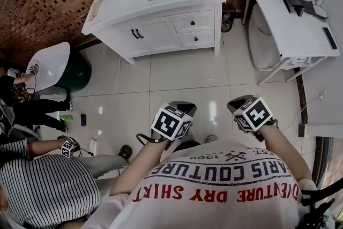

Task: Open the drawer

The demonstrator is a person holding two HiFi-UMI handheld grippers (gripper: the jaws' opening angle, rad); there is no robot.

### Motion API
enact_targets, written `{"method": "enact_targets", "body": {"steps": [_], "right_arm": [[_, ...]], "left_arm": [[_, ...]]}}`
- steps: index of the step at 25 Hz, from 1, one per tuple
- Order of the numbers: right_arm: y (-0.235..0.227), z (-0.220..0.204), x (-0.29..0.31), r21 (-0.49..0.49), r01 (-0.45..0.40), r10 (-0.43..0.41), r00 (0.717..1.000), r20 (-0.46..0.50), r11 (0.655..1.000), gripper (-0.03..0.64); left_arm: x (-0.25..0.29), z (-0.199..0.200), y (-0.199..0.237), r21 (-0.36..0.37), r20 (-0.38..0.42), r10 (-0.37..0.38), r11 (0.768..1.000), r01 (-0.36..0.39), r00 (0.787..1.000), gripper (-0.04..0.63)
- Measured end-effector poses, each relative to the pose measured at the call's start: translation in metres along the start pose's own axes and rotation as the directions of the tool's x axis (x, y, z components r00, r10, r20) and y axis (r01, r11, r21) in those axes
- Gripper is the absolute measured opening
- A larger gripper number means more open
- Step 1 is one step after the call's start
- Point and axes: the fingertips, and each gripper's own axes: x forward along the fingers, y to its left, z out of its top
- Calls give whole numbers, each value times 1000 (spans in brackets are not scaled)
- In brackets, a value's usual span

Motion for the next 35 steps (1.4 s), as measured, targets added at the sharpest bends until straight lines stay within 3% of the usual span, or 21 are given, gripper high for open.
{"method": "enact_targets", "body": {"steps": [6, 14, 20, 30, 35], "right_arm": [[-9, 11, 14, -4, -6, 6, 1000, -4, 1000, 9], [-40, 49, 52, -1, -16, 16, 999, -43, 1000, 9], [-73, 117, 96, 33, -14, 17, 998, -69, 999, 9], [-147, 258, 163, 100, 30, -21, 996, -91, 995, 9], [-175, 294, 189, 145, 48, -32, 994, -106, 988, 9]], "left_arm": [[10, 1, 15, -11, -5, -4, 1000, 4, 1000, -5], [26, 16, 81, -55, -3, -11, 998, 11, 1000, -5], [40, 41, 164, -65, -25, -61, 996, 59, 998, -5], [49, 113, 342, -70, -28, -91, 994, 89, 995, -5], [57, 130, 409, -89, -27, -95, 992, 93, 995, -5]]}}
